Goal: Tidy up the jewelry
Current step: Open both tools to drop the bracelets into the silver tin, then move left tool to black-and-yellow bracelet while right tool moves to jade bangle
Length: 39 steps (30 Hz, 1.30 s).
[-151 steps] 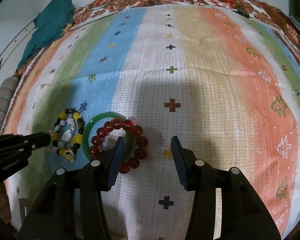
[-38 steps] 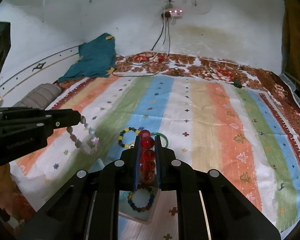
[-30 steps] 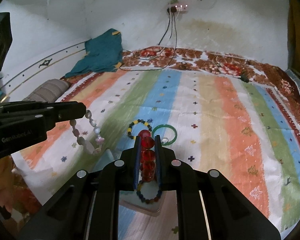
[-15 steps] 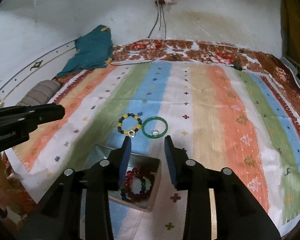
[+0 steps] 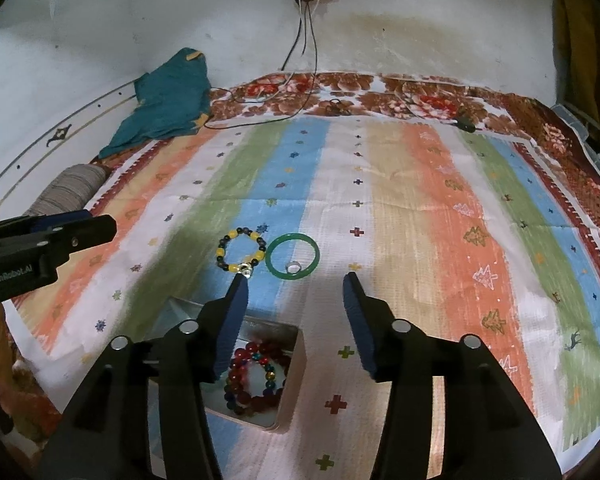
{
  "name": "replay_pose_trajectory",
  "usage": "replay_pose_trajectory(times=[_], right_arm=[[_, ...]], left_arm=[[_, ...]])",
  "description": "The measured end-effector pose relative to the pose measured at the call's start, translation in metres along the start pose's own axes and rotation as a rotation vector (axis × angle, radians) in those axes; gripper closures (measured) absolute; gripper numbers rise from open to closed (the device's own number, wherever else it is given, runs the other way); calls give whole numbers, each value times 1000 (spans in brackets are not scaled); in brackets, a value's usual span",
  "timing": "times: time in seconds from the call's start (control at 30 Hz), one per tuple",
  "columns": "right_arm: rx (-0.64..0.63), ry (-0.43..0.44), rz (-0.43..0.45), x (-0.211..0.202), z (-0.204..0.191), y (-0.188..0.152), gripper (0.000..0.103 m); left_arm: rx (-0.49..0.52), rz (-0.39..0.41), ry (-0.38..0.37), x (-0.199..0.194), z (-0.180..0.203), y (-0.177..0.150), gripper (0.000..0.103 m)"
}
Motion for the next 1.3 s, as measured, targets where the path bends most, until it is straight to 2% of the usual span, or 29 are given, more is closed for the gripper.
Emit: replay_pose_trajectory(times=[0.2,0.53,0.8,1.3], right_arm=[[11,1,-8,7,5,5,43],[25,-20,-41,29,15,11,31],[55,-20,-67,45,25,14,31],[54,-36,-113,81,40,24,31]], left_arm=[[13,4,12,7,3,6,47],[35,-50,64,40,-1,13,44],[9,-87,91,64,-7,22,38],[27,-133,104,103,-3,31,37]])
Point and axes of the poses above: each gripper's, at about its wrist camera, not at the fingertips, and x roughly the way its jaws point, z to its right, y to its top, the point moved 3 cm from there along x, roughly the way its jaws point, and after that the axes turned 7 degrees about y, right-handed, at the moved point
